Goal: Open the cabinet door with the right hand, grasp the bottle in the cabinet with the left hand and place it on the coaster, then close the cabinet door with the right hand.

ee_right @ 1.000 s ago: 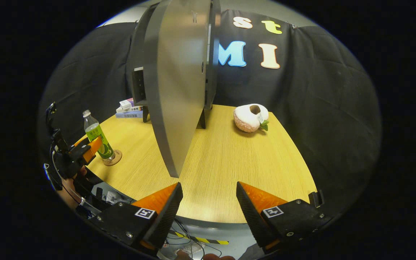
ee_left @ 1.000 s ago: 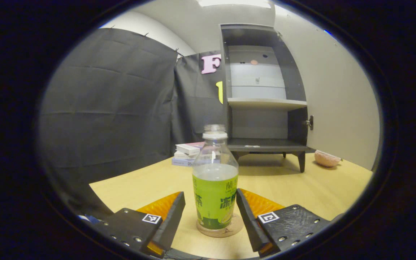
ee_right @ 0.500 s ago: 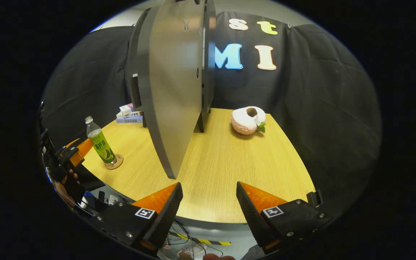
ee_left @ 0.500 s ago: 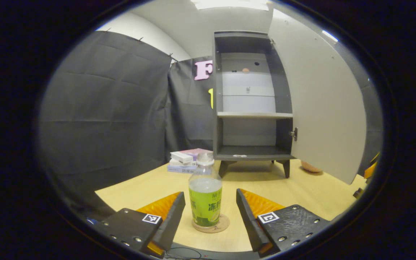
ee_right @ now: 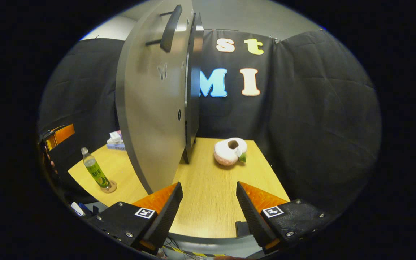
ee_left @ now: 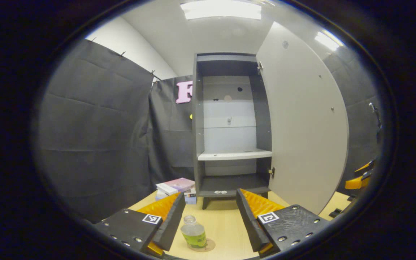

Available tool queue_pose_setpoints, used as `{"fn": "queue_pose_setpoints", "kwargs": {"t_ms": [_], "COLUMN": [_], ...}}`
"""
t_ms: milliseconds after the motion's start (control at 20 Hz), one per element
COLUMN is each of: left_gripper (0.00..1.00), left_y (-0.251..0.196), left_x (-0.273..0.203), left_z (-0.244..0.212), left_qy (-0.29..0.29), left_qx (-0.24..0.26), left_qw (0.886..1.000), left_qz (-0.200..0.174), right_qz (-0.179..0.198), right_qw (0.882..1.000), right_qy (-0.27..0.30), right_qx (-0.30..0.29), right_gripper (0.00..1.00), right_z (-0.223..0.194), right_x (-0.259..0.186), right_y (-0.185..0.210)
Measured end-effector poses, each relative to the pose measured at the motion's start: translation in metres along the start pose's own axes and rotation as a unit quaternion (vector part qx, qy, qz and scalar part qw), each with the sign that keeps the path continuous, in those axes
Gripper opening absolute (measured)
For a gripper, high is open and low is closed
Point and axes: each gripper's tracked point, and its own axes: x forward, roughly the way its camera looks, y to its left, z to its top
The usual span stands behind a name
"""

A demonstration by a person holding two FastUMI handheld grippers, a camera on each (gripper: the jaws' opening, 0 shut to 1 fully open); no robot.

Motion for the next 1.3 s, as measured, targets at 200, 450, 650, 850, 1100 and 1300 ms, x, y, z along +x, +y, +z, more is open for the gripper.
{"fn": "queue_pose_setpoints", "kwargs": {"t_ms": [200, 450, 650, 850, 1100, 1300], "left_gripper": [0.84, 0.83, 0.86, 0.84, 0.82, 0.81], "left_y": [-0.004, -0.003, -0.059, -0.049, -0.042, -0.029], "left_x": [0.007, 0.008, 0.022, 0.038, 0.055, 0.074], "left_z": [0.04, 0.079, 0.092, 0.106, 0.093, 0.1], "left_qy": [0.012, 0.018, 0.033, 0.031, 0.056, 0.048], "left_qx": [0.007, 0.058, -0.022, -0.02, -0.033, -0.039], "left_qw": [1.0, 0.998, 0.997, 0.996, 0.991, 0.99], "left_qz": [-0.012, 0.019, -0.067, -0.085, -0.114, -0.124], "right_qz": [0.002, 0.022, 0.028, 0.011, 0.001, -0.011], "right_qw": [0.998, 0.989, 0.983, 0.985, 0.986, 0.987], "right_qy": [-0.058, -0.118, -0.153, -0.164, -0.154, -0.145], "right_qx": [0.008, 0.084, 0.097, 0.053, 0.068, 0.069], "right_gripper": [0.93, 0.92, 0.93, 0.89, 0.89, 0.93], "right_z": [0.069, 0.147, 0.19, 0.2, 0.197, 0.196], "right_x": [0.0, 0.0, -0.011, -0.021, -0.021, -0.021], "right_y": [-0.01, -0.017, -0.009, 0.0, 0.011, 0.026]}}
